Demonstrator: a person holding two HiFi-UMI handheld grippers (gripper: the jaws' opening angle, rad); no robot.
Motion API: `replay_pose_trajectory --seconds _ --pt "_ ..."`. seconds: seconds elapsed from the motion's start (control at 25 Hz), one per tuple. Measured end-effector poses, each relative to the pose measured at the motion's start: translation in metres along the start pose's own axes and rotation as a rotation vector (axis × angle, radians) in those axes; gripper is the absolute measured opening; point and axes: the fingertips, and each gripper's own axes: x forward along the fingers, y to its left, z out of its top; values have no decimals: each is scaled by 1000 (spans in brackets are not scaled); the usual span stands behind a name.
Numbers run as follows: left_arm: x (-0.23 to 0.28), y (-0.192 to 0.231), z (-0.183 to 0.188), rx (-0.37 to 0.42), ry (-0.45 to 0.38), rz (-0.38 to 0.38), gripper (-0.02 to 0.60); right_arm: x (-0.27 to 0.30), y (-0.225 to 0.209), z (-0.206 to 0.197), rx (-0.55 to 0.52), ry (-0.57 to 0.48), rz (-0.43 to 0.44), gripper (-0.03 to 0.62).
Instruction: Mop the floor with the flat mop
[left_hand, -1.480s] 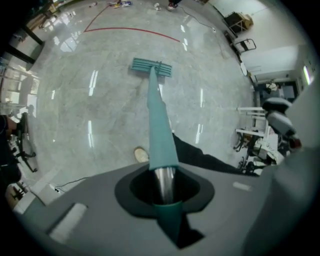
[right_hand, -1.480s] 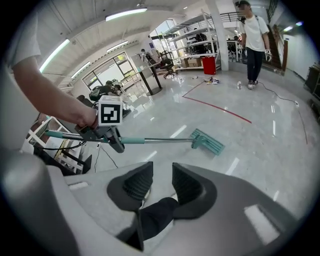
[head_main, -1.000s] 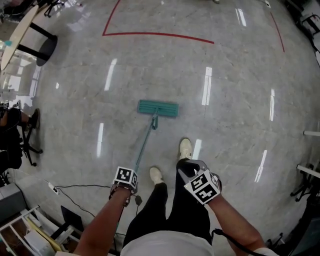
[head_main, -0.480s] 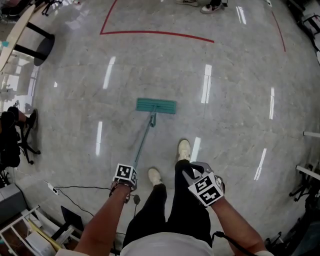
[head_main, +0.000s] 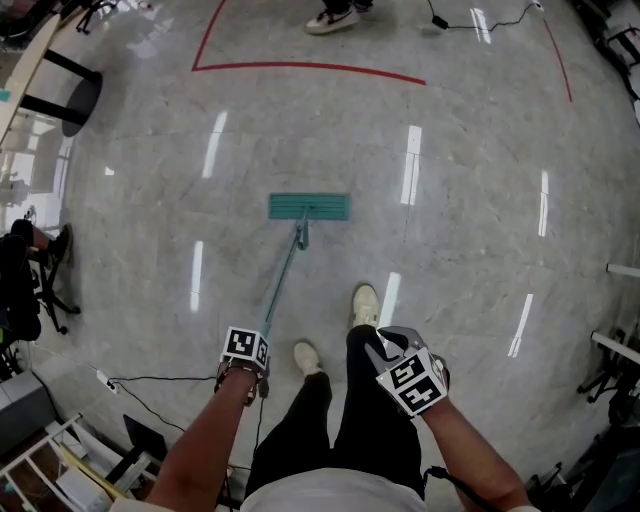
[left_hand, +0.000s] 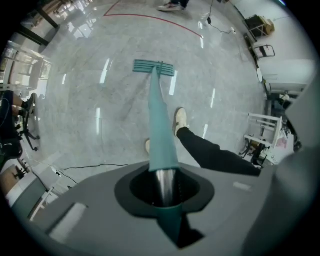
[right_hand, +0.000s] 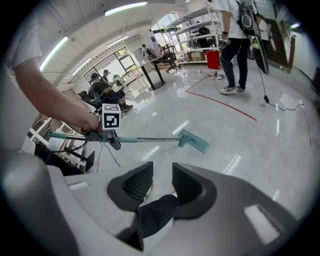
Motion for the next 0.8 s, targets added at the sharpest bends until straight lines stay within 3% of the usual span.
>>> replay_pose_trajectory --seconds 0.8 --pt "-42 -15 109 0 -21 21 78 -7 -48 16 17 0 5 123"
